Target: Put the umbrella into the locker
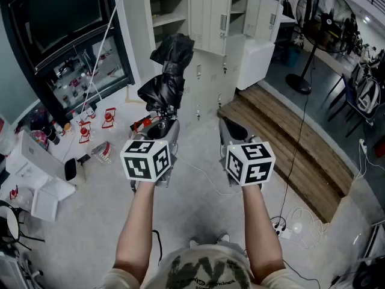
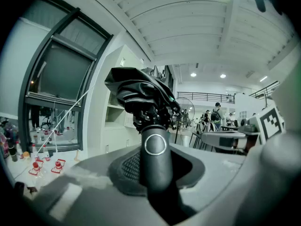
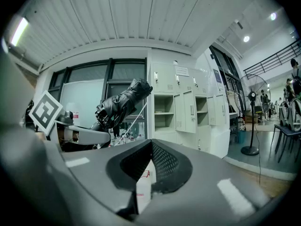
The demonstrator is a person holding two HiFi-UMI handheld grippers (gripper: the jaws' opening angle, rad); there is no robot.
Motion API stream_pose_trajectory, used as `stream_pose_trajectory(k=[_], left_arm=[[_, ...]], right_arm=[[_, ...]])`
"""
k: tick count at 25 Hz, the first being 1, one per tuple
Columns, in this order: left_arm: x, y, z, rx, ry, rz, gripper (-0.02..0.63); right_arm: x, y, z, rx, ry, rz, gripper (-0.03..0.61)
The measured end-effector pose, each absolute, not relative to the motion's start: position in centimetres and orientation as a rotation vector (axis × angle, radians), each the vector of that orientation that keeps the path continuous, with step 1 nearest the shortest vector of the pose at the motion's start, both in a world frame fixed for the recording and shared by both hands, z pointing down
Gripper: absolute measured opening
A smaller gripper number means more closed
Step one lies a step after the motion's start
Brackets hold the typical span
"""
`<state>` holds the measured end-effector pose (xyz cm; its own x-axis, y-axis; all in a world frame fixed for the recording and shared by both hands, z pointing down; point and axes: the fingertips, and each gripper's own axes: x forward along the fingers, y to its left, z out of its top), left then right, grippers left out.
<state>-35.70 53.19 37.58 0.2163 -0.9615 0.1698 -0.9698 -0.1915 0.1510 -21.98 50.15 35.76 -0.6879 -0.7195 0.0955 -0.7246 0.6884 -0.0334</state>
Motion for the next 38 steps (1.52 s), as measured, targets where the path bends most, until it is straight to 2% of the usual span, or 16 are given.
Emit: stream_pose_trajectory(k=[9, 18, 26, 38], left_arm=[[-34.3, 51.5, 38.3, 2.293, -1.781, 0.043, 0.106], [-29.8, 46.1, 38.8, 2.345, -1.689, 0.049, 0.105], [-24.7, 37.1, 38.6, 2.362, -1.659, 0.061, 0.106], [-13.1, 21.7, 37.4, 2.361, -1.615, 0.019, 0.106]], right_arm=[[-20.4, 49.1, 37.0, 1.270, -2.787, 0.136, -0.003], [-15.3, 44.6, 37.2, 1.379, -2.758, 0.138, -0.003], [-10.1, 36.2, 37.9, 1.406, -2.747, 0.169, -0.003], [1.3, 21.2, 36.8, 1.428, -2.728, 0.159, -0.003]])
